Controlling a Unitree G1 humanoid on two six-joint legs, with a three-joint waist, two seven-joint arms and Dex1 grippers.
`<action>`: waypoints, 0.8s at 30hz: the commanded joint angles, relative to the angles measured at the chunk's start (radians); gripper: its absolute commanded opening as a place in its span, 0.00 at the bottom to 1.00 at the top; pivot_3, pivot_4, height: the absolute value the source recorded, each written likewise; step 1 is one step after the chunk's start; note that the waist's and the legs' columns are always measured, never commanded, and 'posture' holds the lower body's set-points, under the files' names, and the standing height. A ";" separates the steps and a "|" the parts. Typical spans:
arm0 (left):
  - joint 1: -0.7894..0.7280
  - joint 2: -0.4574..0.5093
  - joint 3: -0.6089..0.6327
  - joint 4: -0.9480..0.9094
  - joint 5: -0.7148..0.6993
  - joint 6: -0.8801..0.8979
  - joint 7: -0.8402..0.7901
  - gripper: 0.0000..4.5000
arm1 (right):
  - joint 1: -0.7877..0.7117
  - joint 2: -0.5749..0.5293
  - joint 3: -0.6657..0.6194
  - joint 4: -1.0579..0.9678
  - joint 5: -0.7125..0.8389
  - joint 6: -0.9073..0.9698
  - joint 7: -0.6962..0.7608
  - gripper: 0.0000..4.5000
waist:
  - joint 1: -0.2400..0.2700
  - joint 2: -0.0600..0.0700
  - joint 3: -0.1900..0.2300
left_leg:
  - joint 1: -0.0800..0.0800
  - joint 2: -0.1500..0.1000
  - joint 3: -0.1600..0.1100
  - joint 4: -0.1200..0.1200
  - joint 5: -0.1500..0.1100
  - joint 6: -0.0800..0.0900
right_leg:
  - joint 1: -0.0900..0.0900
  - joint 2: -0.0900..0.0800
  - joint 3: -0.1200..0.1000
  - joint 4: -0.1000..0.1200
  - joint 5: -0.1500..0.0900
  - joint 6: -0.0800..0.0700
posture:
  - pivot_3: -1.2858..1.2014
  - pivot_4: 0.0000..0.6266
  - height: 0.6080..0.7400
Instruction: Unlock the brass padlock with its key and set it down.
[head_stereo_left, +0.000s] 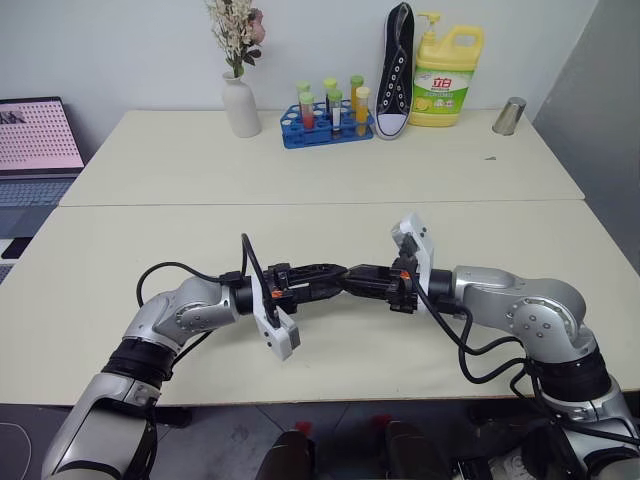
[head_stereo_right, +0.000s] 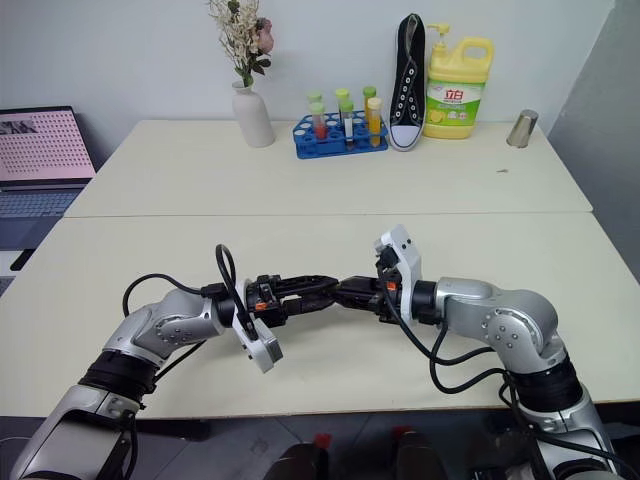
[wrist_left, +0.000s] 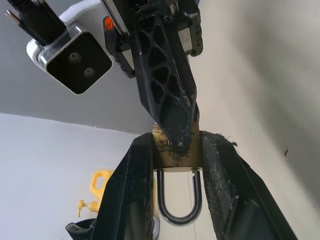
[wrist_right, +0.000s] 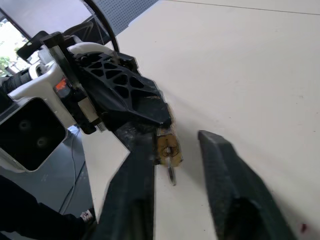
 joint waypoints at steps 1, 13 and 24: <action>-0.002 0.005 0.001 -0.036 -0.031 -0.005 0.005 0.21 | -0.018 0.003 -0.033 -0.015 -0.016 -0.003 0.016 0.03 | 0.000 0.000 0.000 | 0.000 0.000 0.000 0.000 0.000 0.000 | 0.000 0.000 0.000 0.000 0.000 0.000 | 0.52 0.24 1.00; 0.009 0.017 -0.023 -0.040 -0.082 -0.008 -0.017 0.21 | -0.015 0.015 -0.041 -0.017 -0.042 0.001 0.040 0.03 | 0.000 0.000 0.000 | 0.000 0.000 0.000 0.000 0.000 0.000 | 0.000 0.000 0.000 0.000 0.000 0.000 | 0.52 0.24 1.00; 0.142 0.147 -0.035 -0.163 -0.277 0.037 -0.121 0.67 | 0.004 0.006 -0.059 -0.017 -0.101 -0.015 0.055 0.03 | -0.003 0.000 0.000 | 0.000 0.001 0.000 0.000 0.000 0.000 | -0.001 0.000 0.001 0.001 0.000 0.000 | 0.52 0.24 1.00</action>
